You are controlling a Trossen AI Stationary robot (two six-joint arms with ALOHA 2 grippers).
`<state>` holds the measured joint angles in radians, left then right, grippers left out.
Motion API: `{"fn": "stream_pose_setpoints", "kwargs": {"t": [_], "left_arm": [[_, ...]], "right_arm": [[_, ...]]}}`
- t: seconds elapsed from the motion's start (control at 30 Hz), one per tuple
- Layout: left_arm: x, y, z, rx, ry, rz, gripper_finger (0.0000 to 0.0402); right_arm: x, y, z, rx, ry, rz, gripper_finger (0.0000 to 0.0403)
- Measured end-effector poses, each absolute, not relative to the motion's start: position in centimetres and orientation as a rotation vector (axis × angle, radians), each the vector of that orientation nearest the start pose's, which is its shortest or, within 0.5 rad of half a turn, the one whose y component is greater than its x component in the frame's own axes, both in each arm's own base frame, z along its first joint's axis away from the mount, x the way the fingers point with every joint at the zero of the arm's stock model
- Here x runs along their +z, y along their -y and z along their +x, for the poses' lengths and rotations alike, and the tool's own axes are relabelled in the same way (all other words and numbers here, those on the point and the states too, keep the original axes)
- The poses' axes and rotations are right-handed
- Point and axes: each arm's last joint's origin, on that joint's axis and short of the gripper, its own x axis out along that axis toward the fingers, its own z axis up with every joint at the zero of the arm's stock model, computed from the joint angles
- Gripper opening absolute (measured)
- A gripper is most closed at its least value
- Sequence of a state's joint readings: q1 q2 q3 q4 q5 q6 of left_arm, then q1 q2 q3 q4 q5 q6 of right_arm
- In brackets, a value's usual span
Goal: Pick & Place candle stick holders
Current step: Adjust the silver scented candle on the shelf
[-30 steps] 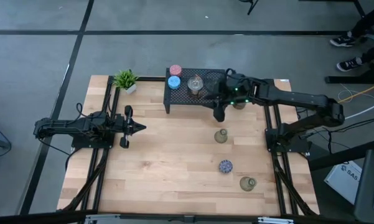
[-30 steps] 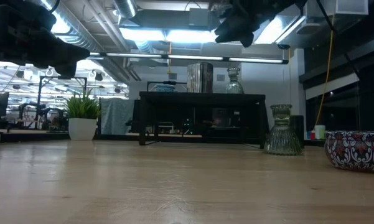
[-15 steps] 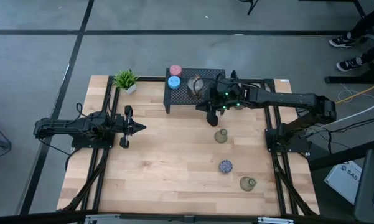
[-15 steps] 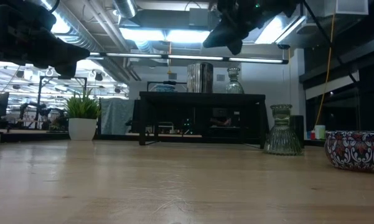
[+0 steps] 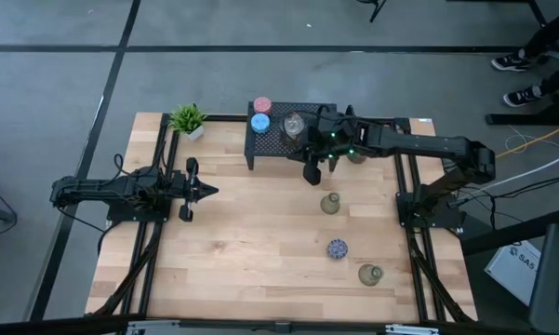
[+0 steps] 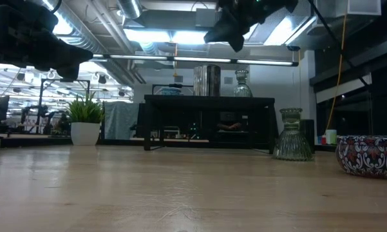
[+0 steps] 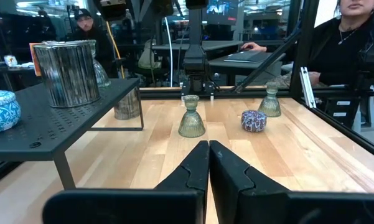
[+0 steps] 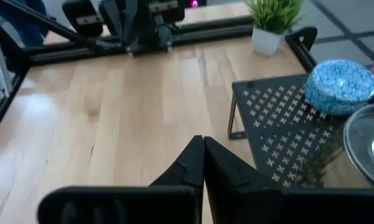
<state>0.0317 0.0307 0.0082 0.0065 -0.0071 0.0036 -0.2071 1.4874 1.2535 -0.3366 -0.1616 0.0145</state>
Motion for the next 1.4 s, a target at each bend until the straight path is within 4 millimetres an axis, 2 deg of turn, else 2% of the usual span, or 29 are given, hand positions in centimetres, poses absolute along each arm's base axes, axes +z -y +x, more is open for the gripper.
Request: {"fn": "stream_pose_setpoints", "kwargs": {"t": [0.47,0.73,1.07,1.4], "left_arm": [[16.5,-0.3,9.9,0.039,-0.016,0.004,0.0006],[16.5,-0.3,9.9,0.039,-0.015,0.004,0.0007],[16.5,-0.3,9.9,0.039,-0.014,0.004,0.0004],[16.5,-0.3,9.9,0.039,-0.013,0.004,0.0006]], "right_arm": [[31.5,6.7,34.4,-0.050,-0.687,0.147,0.0009],[32.6,7.5,35.5,-0.065,-0.716,0.157,0.0009],[31.3,8.3,35.3,-0.084,-0.820,0.181,0.0009],[31.1,9.9,34.6,-0.126,-0.845,0.205,0.0008]]}}
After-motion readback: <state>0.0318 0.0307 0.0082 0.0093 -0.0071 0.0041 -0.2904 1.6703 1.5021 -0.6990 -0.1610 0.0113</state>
